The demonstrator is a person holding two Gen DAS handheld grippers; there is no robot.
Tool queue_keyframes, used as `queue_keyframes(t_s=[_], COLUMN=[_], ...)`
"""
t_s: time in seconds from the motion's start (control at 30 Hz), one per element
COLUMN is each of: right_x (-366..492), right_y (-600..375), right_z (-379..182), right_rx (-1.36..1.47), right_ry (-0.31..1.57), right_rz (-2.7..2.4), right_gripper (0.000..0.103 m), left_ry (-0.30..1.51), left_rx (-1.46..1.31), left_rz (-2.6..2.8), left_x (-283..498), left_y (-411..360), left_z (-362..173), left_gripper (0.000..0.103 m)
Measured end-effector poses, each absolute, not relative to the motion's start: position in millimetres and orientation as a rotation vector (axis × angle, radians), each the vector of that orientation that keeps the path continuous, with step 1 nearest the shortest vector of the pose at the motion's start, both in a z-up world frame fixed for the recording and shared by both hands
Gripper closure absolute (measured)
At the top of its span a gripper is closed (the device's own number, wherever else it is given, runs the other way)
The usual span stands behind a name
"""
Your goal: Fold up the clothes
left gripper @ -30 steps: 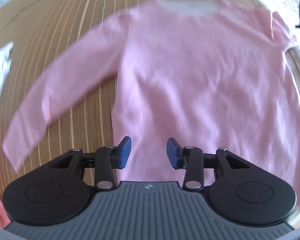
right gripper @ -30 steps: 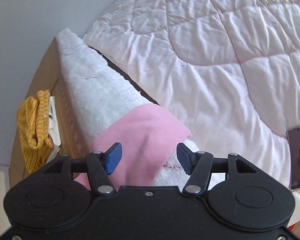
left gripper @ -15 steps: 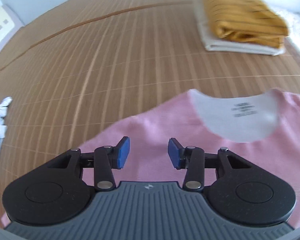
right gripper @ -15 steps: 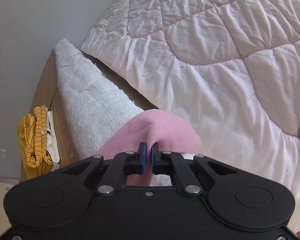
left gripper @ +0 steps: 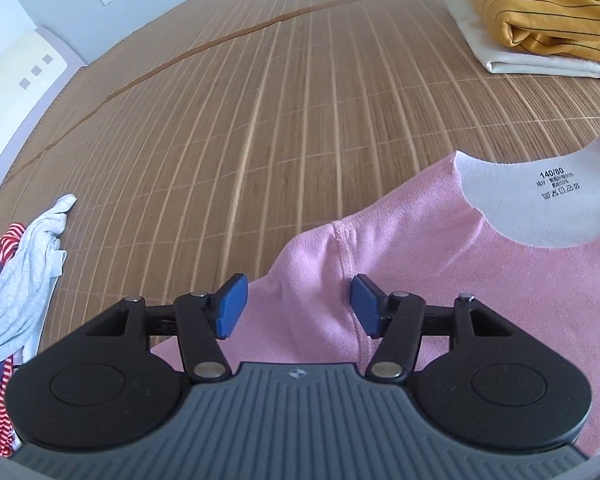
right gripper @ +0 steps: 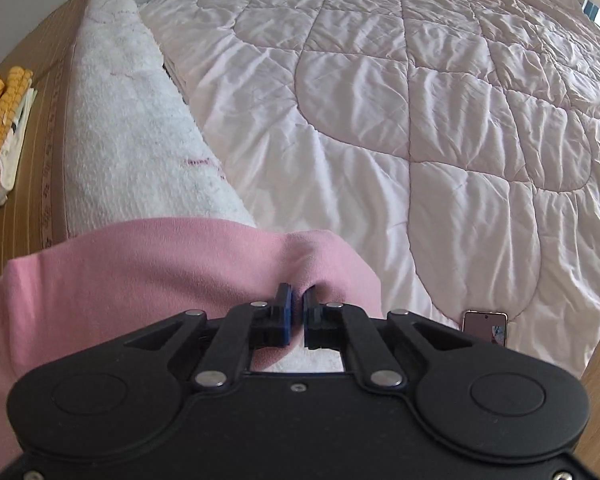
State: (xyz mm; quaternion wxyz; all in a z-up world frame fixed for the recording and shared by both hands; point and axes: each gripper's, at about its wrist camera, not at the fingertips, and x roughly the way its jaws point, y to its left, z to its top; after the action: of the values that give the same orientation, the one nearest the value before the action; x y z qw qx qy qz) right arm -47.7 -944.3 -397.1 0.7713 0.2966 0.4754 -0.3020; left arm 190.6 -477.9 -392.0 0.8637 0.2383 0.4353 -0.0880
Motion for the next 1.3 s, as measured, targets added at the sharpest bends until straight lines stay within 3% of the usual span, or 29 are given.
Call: queue_keyframes(t_s=[0.23, 0.37, 0.5, 0.63, 0.9, 1.3], right_x=[-42.2, -52.5, -63.1, -66.0, -64.0, -65.4], right_y=[-927.4, -916.7, -891.3, -841.4, -704.6, -537.1], right_z=[-397.5, -383.1, -353.4, -319.0, -297.8, -306.7], right_rx=[0.574, 0.539, 0.401, 0.280, 0.187, 0.344], right_ry=[1.076, 1.036, 0.978, 0.917, 0.925, 1.038], right_rz=[-0.620, -0.608, -0.567, -0.398, -0.007, 0.313], right_gripper=[0.096, 0.081, 0.078, 0.061, 0.053, 0.050], left_ry=[0.941, 0.931, 0.985, 1.045, 1.065, 0.965], left_rx=[0.458, 0.493, 0.500, 0.504, 0.513, 0.551], left_rz=[-0.160, -0.163, -0.125, -0.030, 0.112, -0.023], left_x=[196.0, 179.3, 154.3, 131.4, 111.4, 157.4], left_y=[-445.1, -416.5, -367.4, -315.3, -241.2, -199.6], left_z=[-387.5, -368.8, -363.7, -375.1, -394.3, -389.5], left_gripper=[0.038, 0.038, 0.038, 0.038, 0.037, 0.034])
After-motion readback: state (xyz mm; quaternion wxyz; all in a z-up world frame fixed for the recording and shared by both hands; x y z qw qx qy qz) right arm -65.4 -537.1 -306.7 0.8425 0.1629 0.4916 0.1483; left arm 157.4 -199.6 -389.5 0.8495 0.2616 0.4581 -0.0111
